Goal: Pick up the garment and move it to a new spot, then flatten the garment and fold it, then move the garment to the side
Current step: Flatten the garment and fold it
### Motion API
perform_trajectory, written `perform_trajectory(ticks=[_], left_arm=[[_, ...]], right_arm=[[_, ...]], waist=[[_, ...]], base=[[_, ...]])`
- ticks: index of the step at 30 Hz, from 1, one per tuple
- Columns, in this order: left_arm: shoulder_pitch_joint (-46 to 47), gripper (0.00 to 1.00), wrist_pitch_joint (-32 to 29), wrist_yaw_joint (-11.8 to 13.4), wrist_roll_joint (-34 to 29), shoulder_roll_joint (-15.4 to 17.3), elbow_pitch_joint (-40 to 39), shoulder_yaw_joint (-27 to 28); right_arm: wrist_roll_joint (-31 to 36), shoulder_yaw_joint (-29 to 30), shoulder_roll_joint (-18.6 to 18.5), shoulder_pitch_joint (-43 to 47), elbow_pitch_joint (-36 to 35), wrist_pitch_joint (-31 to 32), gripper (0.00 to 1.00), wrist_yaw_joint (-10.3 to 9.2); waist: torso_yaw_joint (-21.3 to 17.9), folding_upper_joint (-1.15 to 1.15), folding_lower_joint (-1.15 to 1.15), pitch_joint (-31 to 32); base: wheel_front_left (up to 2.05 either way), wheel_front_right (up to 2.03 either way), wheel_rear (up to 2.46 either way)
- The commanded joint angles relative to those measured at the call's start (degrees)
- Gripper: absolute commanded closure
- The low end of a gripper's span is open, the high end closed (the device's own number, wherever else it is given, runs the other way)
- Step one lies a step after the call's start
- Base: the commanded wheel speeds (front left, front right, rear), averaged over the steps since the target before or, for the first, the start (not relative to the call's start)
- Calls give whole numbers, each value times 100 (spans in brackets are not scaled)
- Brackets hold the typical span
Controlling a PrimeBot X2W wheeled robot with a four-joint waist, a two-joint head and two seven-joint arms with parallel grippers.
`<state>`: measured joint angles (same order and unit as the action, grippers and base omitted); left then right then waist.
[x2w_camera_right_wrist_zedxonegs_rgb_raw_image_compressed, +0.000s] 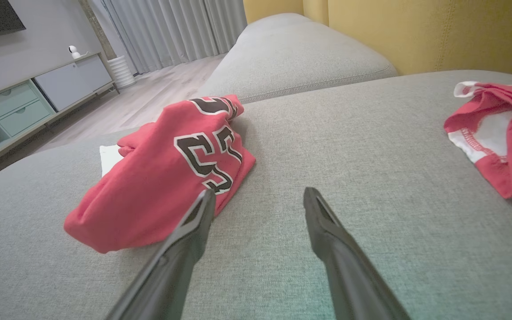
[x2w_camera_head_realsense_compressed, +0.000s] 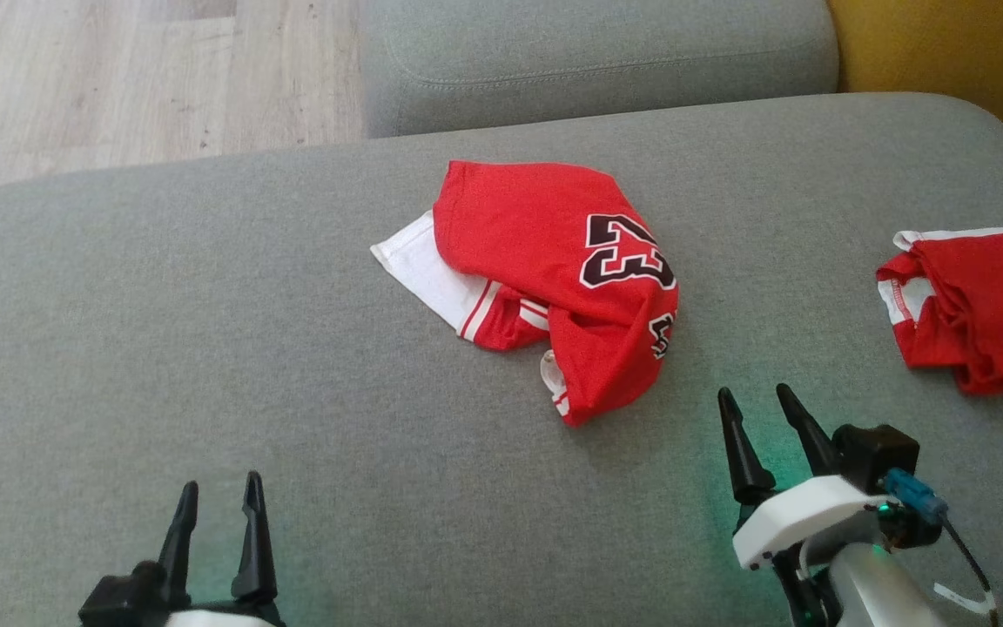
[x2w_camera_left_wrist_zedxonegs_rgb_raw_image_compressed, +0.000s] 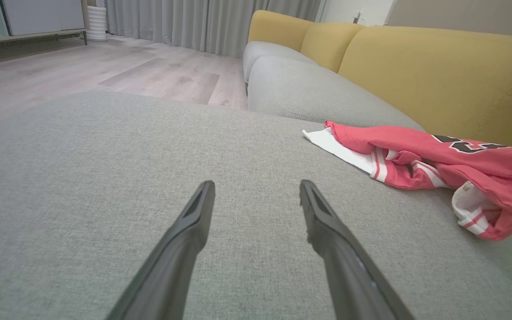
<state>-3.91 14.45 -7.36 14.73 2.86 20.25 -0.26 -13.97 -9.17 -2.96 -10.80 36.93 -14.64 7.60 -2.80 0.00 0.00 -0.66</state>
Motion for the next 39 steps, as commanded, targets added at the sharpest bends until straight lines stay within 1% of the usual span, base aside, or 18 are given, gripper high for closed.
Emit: perform_trajectory(ticks=[1, 5, 7, 8, 10, 13, 16, 19, 23, 26, 29, 33, 38, 39], left_arm=[[207, 0, 54, -9, 47, 5, -180, 144], [265, 0, 54, -11, 124, 4, -177, 39], [289, 0, 54, -12, 160, 3, -163, -34], [289, 0, 54, -12, 160, 3, -163, -34], [299, 0, 54, -12, 211, 3, -145, -146], [378, 0, 54, -12, 313, 3, -116, -365], [532, 0, 54, -12, 378, 2, -138, -736], [707, 0, 54, -12, 484, 2, -167, -1091], [930, 0, 54, -13, 666, 2, -228, -1573], [1069, 0, 55, -13, 871, 2, -280, -1814], [1165, 0, 55, -13, 1021, 2, -345, -1995], [1208, 0, 55, -13, 1129, 2, -364, -2079], [1246, 0, 55, -13, 1196, 2, -338, -2127], [1254, 0, 55, -13, 1198, 2, -332, -2131]], right_arm=[[30, -127, 8, -104, -147, -36, 0, -11], [-12, -234, 8, -165, -225, -36, 0, -11], [-41, -430, 8, -231, -330, -36, 0, -11], [-41, -430, 8, -231, -330, -36, 0, -11], [-123, -703, 8, -344, -467, -36, 0, -11], [-252, -1136, 8, -668, -590, -36, 0, -11], [-434, -1597, 8, -1171, -442, -36, 0, -11], [-593, -2042, 8, -1848, 51, 10, 0, -11], [-592, -2419, 8, -2827, 895, 437, 0, -11], [-517, -2338, 8, -3390, 1642, 685, 0, -11], [-376, -2072, 8, -3747, 2439, 889, 0, -11], [-231, -1853, 8, -3899, 3162, 1000, 0, -11], [-163, -1633, 8, -3815, 3559, 1323, 1, -11], [-133, -1579, 8, -3793, 3596, 1385, 17, -11]], waist=[[4, 0, 0, -15], [49, 0, 0, -56], [98, 0, 0, -87], [98, 0, 0, -87], [178, 0, 0, -136], [404, 0, 0, -266], [772, 0, 0, -438], [1227, 0, 0, -625], [1875, 0, 0, -922], [2282, 0, 0, -1114], [2595, 0, 0, -1292], [2800, 0, 0, -1434], [2800, 0, 0, -1516], [2783, 0, 0, -1519]], base=[[0, 0, 0], [0, 0, 0], [0, 0, 0], [0, 0, 0], [0, 0, 0], [0, 0, 0], [0, 0, 0], [0, 0, 0], [0, 0, 0], [0, 0, 0], [0, 0, 0], [0, 0, 0], [0, 0, 0], [0, 0, 0]])
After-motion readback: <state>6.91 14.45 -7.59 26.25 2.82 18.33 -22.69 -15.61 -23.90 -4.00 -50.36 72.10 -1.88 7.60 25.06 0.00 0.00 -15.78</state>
